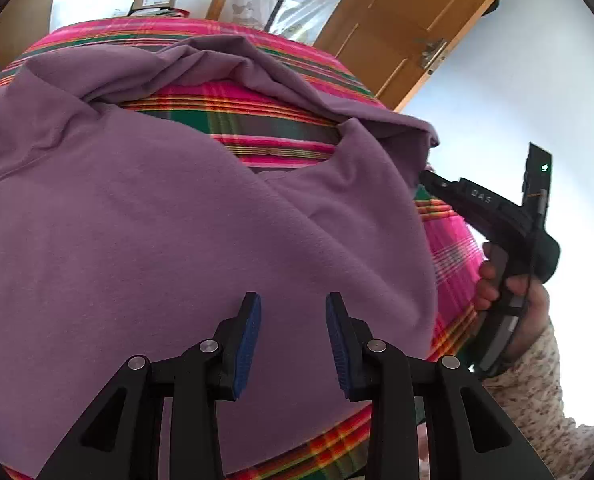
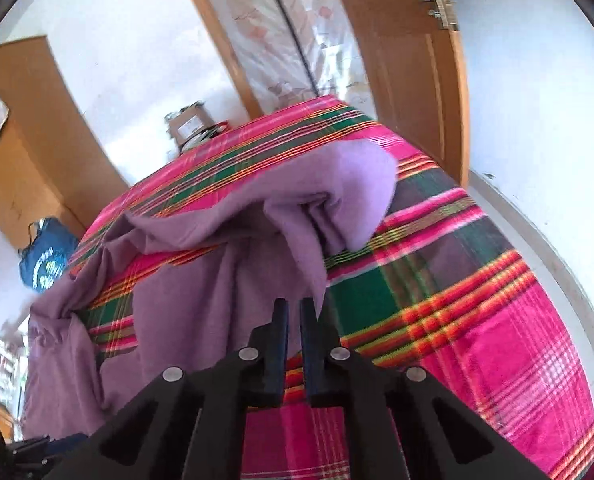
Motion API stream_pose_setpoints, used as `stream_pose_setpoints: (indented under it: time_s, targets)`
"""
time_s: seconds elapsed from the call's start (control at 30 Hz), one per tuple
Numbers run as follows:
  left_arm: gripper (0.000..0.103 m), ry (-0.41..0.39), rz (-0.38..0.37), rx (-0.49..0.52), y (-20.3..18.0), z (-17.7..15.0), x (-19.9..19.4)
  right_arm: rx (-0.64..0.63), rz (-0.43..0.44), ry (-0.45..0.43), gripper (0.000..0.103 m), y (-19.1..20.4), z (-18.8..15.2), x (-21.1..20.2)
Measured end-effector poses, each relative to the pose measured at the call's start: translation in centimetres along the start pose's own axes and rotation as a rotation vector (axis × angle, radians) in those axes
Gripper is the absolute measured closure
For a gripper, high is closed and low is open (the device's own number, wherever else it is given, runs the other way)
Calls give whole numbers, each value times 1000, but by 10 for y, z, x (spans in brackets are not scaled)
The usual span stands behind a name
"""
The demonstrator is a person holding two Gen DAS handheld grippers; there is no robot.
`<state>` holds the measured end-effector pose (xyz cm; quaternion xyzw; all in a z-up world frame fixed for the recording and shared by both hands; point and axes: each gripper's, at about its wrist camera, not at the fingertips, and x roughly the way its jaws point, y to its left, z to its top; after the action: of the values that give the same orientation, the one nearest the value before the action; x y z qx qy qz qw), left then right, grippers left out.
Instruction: Fold clothes
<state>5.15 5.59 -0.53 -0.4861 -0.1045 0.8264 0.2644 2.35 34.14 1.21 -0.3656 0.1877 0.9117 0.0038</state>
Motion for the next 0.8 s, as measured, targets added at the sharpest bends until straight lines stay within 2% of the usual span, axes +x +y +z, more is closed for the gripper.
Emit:
stream_pose_setpoints:
  time_s: [0.03,0.07,0.23,0.33,0.4,0.43,0.57,0.8]
  targets:
    - [68,3,-1,8,-2,0,3,8,0,2,77,-3,1,1]
    - [68,6,-4,12,-4,0,4,17,0,4,71,-5,2,2]
    - [68,13,-6,20,-6,0,8,15,3,51,71,-6,8,17]
    - [68,13,-4,28,-8,-2,9,23,37,69,72,-4,10,25]
    - [68,13,3,43,-10,-3,10,15,44,65,95,-2,11,25]
    - [68,12,10,52,-12,-4,11,13,50,57,99,-2,11,24]
    - [68,15,6,45,-11,-5,10,35,69,13,99,-11,9,5]
    - [68,17,6,39,-10,-5,8,80,43,-59,100,-35,7,-30]
